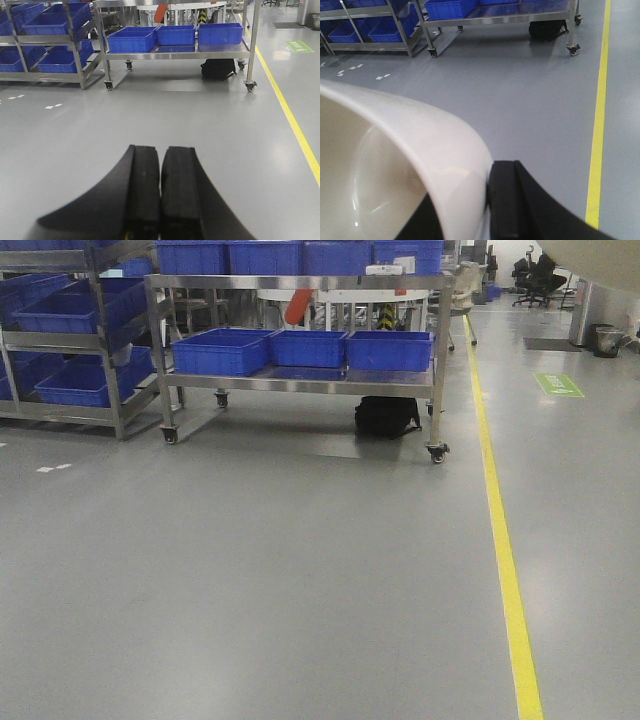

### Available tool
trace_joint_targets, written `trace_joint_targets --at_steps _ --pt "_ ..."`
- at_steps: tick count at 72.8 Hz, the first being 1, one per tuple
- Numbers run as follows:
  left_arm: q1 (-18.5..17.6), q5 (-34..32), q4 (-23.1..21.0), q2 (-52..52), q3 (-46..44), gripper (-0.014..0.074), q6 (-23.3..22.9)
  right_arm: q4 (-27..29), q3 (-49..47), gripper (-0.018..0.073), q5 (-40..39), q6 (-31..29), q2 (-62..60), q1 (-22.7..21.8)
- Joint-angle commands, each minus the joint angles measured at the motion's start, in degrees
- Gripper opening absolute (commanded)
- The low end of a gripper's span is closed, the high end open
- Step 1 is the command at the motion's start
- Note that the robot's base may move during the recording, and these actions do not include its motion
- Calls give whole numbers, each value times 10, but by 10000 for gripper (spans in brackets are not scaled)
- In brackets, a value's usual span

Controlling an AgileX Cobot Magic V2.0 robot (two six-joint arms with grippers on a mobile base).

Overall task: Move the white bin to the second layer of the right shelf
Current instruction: 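Drive past the blue-crate racks holding the bin in the right gripper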

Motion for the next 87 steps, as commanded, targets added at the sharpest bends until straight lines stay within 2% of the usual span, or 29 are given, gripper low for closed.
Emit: trace_joint_targets --at_steps 1,87 --pt "-3 -50 0 -8 21 85 -3 -4 -18 55 -59 -1 2 -4" --pt "-3 -50 0 -8 21 85 -3 -4 -18 55 -57 -1 2 -4"
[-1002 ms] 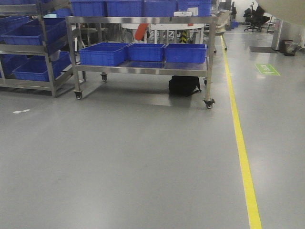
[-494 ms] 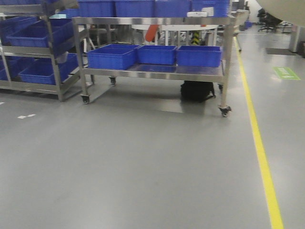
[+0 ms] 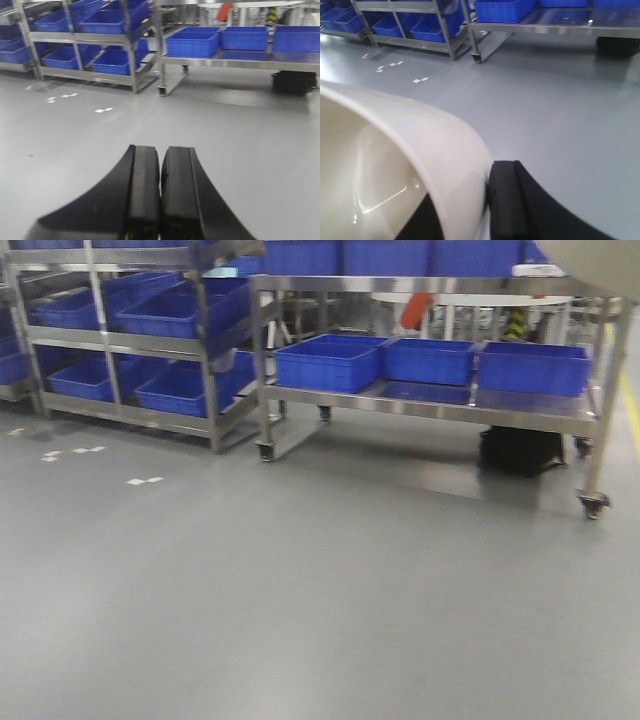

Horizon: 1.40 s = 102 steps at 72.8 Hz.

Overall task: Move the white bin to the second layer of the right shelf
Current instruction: 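Drive past the blue-crate racks holding the bin in the right gripper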

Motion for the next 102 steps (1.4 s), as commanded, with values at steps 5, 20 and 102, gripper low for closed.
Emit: trace_joint_targets --at_steps 5,20,102 --pt "-3 -50 0 -8 21 85 -3 -4 -18 55 -57 -1 2 -4" --pt "-3 -50 0 -8 21 85 -3 -4 -18 55 -57 -1 2 -4" --pt "-3 -50 0 -8 21 85 -3 -4 -18 55 -56 -1 2 -4"
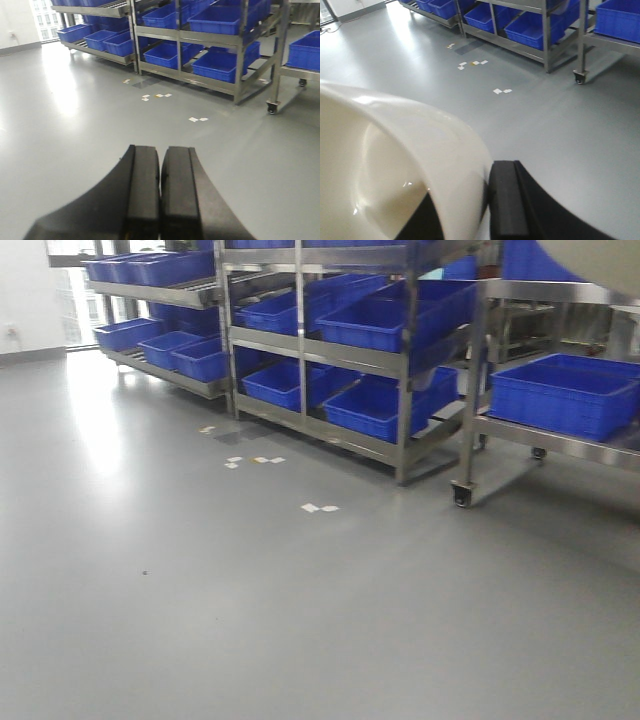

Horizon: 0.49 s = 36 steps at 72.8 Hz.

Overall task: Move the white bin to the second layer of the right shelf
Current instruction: 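Drive past the blue-crate racks holding the bin in the right gripper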

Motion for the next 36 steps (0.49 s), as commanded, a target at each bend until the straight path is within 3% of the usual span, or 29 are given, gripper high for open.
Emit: trace_joint_targets --at_steps 1,36 --pt "-3 -50 0 -8 21 85 -3 -4 -18 55 -57 -1 2 -4" --pt "-3 -50 0 -8 21 85 -3 -4 -18 55 -57 -1 2 -4"
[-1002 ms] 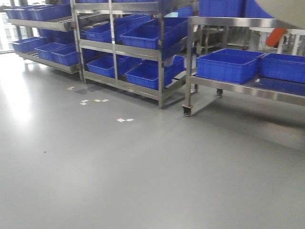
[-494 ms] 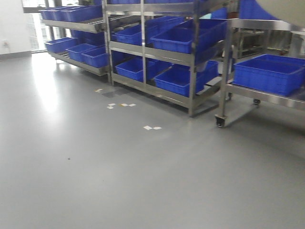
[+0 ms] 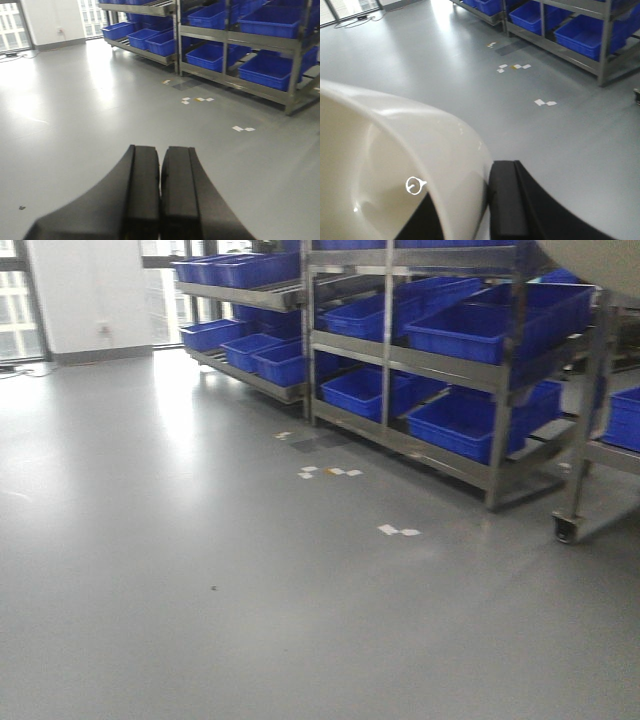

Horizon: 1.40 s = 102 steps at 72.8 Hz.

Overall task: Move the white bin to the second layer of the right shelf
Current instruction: 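Drive past the blue-crate racks holding the bin in the right gripper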

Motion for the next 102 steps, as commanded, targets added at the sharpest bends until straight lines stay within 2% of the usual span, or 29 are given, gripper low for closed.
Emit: trace_joint_targets --at_steps 1,102 --pt "-3 -50 0 -8 21 85 -3 -4 -18 55 -57 -1 2 -4" --pt "-3 -50 0 -8 21 85 -3 -4 -18 55 -57 -1 2 -4"
